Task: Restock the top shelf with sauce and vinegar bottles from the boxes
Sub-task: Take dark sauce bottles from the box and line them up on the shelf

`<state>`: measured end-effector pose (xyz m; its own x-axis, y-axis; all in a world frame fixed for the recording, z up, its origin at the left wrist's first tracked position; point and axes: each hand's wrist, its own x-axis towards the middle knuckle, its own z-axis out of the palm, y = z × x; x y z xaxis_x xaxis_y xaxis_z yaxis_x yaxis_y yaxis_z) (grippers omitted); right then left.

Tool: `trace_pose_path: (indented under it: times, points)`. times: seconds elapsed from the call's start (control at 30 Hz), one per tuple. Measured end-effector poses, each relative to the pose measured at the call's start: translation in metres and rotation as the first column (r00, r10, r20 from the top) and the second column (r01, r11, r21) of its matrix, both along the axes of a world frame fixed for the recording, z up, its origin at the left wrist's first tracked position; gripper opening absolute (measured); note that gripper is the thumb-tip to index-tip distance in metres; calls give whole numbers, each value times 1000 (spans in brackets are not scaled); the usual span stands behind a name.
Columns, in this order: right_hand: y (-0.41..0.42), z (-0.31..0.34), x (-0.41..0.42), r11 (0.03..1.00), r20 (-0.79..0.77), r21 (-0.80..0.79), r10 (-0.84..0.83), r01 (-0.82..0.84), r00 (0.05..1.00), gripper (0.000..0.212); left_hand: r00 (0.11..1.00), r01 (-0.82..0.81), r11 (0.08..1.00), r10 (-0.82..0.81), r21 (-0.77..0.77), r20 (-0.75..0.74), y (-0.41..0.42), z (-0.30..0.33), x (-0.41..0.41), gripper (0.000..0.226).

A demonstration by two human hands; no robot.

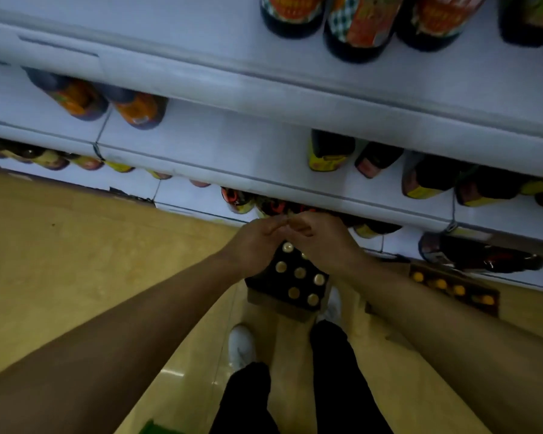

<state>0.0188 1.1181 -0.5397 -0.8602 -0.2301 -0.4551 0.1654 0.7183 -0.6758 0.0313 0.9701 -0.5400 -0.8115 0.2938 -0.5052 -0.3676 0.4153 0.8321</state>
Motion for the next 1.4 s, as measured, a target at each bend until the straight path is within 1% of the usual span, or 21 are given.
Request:
trace_pose_path:
  times: [0.03,0.1,0.23,0.33,0.47,0.57,0.67,0.7,0.8,0.87,1.0,1.1,1.2,1.3,1.4]
  points:
    - [-2,-19,-1,1000,17,13,8,-8,1000,24,1000,-10,1000,11,-23,18,-2,-22,0,29]
    - [-3,-51,-1,999,38,41,9,-10,999,24,999,34,992,-33,-124,12,-6,-59,1,30]
    - [-6,-123,0,994,86,107,-4,-5,996,31,994,24,971,3,-238,113,-10,-127,3,30]
    - [-9,-169,1,992,119,126,-4,-11,993,28,975,-51,968,102,-247,198,-9,-168,5,29]
    - [-13,-226,-2,988,84,150,24,-37,996,18,965,-64,960,129,-271,227,-6,-215,7,29]
    - [-14,-272,-5,972,64,218,77,-89,995,14,947,-134,957,199,-257,250,-1,-249,7,30]
    - [-15,-315,-13,936,74,311,150,-165,986,34,949,-122,953,194,-278,248,2,-285,6,27]
    - [-15,-330,-17,924,67,335,171,-184,983,38,952,-115,951,188,-288,243,3,-298,5,28]
    - [-19,-362,-26,906,56,359,220,-225,974,41,951,-117,947,194,-300,240,4,-329,2,31]
    - [-20,-381,-31,887,50,384,257,-256,965,38,954,-112,946,188,-303,234,4,-348,0,31]
    - [-23,-409,-37,854,17,411,342,-318,940,25,952,-120,947,194,-297,235,4,-377,-4,26]
    - [-31,-420,-41,797,-27,494,414,-347,910,21,955,-116,948,188,-297,228,3,-393,-8,24]
    - [-37,-426,-41,760,-20,544,434,-355,901,21,957,-119,946,190,-302,219,3,-400,-10,24]
    - [-42,-432,-42,734,11,563,453,-380,892,28,955,-133,949,200,-286,220,1,-398,-10,27]
    - [-45,-434,-44,732,33,560,449,-389,893,30,954,-135,952,200,-275,222,1,-395,-8,28]
